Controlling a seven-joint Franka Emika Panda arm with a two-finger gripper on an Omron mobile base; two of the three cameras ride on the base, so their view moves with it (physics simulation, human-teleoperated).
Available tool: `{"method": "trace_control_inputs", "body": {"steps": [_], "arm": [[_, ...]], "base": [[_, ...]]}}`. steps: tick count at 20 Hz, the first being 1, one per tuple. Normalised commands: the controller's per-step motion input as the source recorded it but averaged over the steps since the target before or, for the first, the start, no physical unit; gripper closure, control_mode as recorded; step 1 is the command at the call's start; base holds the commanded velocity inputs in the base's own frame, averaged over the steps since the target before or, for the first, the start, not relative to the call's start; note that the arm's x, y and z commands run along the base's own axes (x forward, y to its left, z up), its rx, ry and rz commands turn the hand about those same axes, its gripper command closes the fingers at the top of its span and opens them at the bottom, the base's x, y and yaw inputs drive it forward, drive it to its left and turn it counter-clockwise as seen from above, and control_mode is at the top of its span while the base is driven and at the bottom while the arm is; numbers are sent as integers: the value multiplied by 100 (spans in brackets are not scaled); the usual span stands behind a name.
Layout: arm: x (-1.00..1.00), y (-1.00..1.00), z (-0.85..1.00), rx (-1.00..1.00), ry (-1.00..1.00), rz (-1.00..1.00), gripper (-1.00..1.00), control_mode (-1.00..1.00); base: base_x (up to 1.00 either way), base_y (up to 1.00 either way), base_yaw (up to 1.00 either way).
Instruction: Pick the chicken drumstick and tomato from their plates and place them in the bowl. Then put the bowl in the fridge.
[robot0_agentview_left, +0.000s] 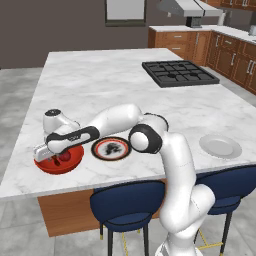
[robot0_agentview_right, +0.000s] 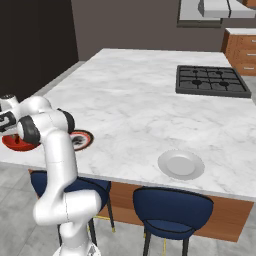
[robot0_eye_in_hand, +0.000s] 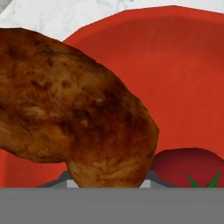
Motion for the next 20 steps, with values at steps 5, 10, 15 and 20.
{"method": "trace_control_inputs", "body": {"steps": [5, 10, 15, 20], "arm": [[2, 3, -13, 0, 0, 0, 100, -100], [-4, 1, -7, 0, 0, 0, 100, -100], [-12, 0, -3, 0, 0, 0, -100, -100], [-5, -3, 5, 1, 0, 0, -100, -100]], "base": [[0, 0, 0], [0, 0, 0], [0, 0, 0], [0, 0, 0]]}}
